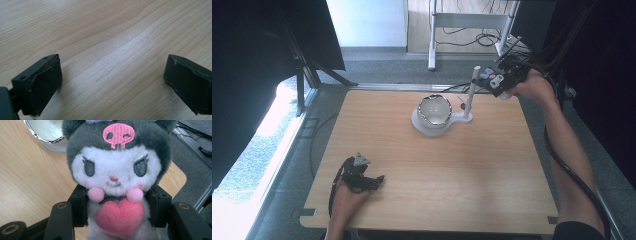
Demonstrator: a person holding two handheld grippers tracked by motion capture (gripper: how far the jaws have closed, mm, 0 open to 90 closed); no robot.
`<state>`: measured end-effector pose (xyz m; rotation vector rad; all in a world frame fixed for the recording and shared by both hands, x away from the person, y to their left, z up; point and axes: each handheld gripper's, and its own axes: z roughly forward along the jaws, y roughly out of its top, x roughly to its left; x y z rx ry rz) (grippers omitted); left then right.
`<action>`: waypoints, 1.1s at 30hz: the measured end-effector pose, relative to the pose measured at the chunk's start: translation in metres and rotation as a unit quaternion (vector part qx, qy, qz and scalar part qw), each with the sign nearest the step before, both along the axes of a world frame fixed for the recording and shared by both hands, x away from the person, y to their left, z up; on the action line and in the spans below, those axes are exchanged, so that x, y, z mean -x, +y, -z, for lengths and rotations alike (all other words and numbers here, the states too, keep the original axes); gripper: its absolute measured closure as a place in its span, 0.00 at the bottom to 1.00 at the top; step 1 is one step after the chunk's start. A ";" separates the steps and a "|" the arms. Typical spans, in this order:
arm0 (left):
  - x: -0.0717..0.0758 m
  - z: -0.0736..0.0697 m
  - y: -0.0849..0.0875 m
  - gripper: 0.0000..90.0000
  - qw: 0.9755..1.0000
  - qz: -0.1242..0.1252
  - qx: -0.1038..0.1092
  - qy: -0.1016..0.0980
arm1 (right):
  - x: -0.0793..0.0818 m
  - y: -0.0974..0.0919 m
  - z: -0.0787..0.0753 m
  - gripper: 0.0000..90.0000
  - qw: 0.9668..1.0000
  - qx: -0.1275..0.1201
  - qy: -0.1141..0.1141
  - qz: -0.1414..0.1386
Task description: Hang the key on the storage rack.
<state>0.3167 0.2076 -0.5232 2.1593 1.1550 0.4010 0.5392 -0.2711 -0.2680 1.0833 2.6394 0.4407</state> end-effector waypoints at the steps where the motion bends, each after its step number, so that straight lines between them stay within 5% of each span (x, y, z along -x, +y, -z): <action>1: 0.000 0.000 0.000 0.02 1.000 0.000 0.000 0.000 | 0.000 0.002 0.001 0.49 1.000 0.000 0.002 -0.003; 11: 0.000 0.000 0.000 0.02 1.000 0.000 0.000 0.000 | 0.005 0.015 0.017 0.49 0.999 0.003 0.028 -0.025; 23: 0.000 0.000 0.000 0.02 1.000 -0.001 0.000 -0.002 | 0.002 0.015 0.058 0.49 0.998 0.004 0.059 -0.028; 33: 0.000 0.000 0.000 0.02 1.000 -0.001 -0.001 0.000 | -0.006 0.010 0.086 0.48 0.998 0.019 0.055 -0.012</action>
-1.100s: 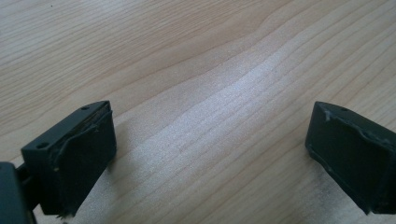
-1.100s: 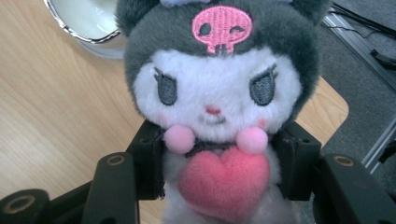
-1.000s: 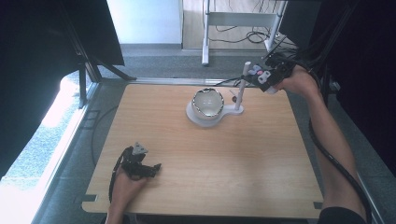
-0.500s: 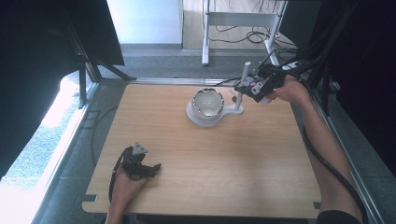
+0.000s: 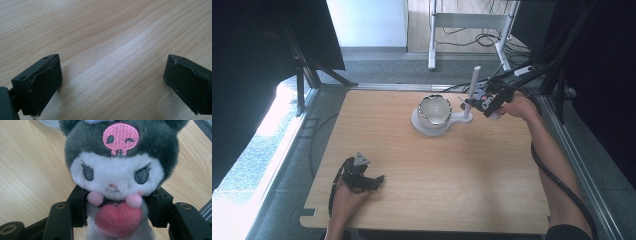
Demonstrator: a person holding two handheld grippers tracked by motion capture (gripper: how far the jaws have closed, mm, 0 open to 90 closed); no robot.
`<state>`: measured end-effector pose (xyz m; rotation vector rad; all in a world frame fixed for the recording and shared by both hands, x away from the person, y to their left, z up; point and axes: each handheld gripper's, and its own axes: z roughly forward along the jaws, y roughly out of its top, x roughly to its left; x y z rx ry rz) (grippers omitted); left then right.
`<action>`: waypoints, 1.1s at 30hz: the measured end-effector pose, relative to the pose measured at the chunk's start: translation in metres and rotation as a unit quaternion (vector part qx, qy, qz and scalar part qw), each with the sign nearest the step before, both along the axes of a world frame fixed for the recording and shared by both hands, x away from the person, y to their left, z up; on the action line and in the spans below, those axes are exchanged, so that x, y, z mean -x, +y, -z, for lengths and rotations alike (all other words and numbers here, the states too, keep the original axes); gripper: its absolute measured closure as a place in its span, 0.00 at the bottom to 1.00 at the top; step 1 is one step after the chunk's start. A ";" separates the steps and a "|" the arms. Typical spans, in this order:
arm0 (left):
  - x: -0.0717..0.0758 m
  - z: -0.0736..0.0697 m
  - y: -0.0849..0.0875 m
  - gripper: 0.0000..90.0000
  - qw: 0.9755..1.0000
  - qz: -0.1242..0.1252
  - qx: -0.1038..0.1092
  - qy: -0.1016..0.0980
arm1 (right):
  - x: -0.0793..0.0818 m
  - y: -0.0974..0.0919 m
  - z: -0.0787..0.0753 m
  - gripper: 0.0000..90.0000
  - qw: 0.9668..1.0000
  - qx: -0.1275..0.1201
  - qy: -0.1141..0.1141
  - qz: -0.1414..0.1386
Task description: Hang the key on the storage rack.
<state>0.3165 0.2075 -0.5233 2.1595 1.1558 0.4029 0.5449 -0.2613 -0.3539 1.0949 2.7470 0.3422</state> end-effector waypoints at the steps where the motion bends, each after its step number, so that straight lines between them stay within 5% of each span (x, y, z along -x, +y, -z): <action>1: 0.000 0.000 0.000 0.02 1.000 0.000 0.000 0.000 | -0.001 0.000 0.002 0.47 1.000 -0.001 0.000 0.000; 9: 0.000 0.000 0.000 0.02 1.000 0.000 0.000 0.000 | -0.003 0.006 0.016 0.34 1.000 0.013 -0.010 -0.012; 20: 0.000 0.000 0.000 0.02 1.000 0.000 0.000 0.000 | 0.006 0.006 0.016 0.19 0.999 0.010 -0.027 -0.026; 33: 0.000 0.000 0.000 0.02 1.000 0.000 0.000 0.000 | 0.027 0.007 0.018 0.14 0.998 0.012 -0.038 -0.056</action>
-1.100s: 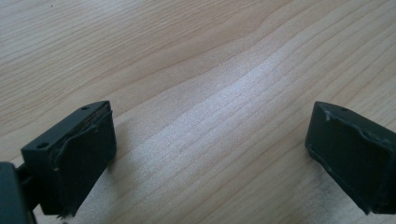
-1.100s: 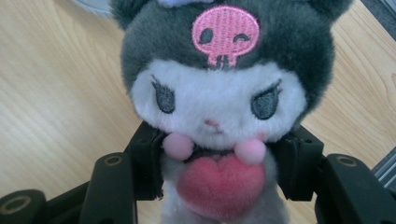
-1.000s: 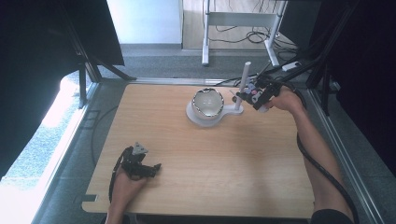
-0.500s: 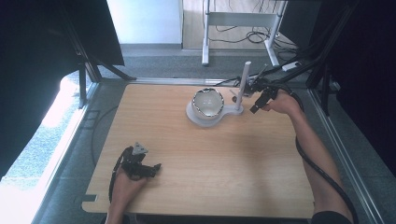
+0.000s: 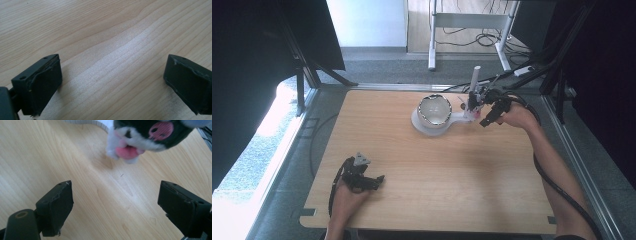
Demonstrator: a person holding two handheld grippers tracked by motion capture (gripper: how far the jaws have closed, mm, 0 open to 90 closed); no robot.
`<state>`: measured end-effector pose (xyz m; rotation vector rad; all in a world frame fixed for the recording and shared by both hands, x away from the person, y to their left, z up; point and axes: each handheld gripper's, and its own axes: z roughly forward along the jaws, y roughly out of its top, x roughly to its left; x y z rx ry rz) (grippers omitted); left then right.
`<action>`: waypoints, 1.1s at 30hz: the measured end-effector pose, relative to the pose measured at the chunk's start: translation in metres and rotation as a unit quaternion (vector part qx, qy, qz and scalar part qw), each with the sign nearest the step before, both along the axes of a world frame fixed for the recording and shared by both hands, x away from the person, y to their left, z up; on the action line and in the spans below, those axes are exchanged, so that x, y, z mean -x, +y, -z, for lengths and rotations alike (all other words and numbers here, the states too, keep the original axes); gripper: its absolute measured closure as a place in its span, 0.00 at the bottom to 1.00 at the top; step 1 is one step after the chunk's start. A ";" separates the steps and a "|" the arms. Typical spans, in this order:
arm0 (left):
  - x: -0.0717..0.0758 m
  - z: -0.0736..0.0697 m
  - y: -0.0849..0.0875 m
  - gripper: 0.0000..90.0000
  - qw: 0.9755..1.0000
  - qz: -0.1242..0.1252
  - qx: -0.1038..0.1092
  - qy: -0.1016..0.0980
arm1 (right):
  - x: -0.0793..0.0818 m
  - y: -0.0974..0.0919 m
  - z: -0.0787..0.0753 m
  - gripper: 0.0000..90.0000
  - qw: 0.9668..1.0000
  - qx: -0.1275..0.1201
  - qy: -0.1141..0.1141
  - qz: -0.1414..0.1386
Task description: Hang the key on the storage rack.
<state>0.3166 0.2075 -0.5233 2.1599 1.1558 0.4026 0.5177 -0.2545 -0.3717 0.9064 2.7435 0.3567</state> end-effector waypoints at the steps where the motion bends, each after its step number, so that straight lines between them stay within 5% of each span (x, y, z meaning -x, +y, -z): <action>1: 0.000 0.000 0.000 0.02 1.000 0.000 0.000 0.000 | 0.004 0.000 0.000 0.14 1.000 0.002 0.002 -0.004; 11: 0.000 0.000 0.000 0.02 1.000 0.000 0.000 0.000 | 0.026 0.003 0.004 0.13 0.999 0.028 -0.001 -0.032; 33: 0.000 0.000 0.000 0.02 1.000 0.000 0.000 0.000 | 0.068 -0.004 0.017 0.14 0.998 0.014 -0.012 -0.054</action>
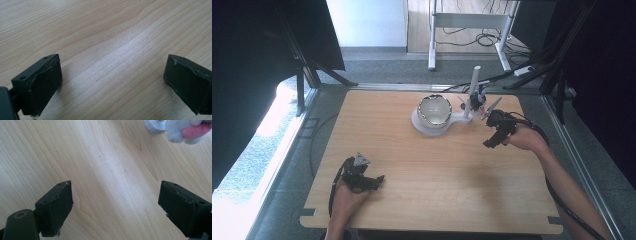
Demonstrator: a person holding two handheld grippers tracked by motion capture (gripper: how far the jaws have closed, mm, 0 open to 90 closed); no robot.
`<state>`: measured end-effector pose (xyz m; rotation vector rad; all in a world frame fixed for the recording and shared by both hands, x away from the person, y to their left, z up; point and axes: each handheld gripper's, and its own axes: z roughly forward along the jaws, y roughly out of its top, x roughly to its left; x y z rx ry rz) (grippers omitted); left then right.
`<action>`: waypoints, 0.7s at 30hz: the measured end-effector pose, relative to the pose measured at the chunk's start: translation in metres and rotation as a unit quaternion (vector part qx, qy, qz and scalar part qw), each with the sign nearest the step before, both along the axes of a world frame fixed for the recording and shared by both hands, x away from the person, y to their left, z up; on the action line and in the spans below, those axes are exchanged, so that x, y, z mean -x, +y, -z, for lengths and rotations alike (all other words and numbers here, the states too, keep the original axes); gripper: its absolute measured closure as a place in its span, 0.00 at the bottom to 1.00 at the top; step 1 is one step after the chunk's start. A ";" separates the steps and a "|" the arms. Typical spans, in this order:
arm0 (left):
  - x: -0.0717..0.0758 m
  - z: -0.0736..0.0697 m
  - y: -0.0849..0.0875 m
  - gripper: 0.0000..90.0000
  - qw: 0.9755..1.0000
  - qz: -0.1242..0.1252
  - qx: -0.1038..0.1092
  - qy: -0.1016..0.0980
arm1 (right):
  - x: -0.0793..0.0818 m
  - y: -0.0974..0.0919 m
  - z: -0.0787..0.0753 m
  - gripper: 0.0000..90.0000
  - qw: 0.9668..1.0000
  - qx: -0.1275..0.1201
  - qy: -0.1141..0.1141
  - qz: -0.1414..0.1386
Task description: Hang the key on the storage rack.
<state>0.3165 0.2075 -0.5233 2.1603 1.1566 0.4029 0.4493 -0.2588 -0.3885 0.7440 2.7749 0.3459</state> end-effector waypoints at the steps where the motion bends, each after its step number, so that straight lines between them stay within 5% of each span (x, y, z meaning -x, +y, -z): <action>1: 0.000 0.000 0.000 0.02 1.000 0.000 0.000 0.000 | 0.003 -0.001 0.001 0.14 1.000 -0.002 0.001 0.000; 21: 0.000 0.000 0.000 0.02 1.000 0.000 0.000 0.000 | 0.039 -0.019 0.015 0.11 0.999 -0.033 -0.017 0.007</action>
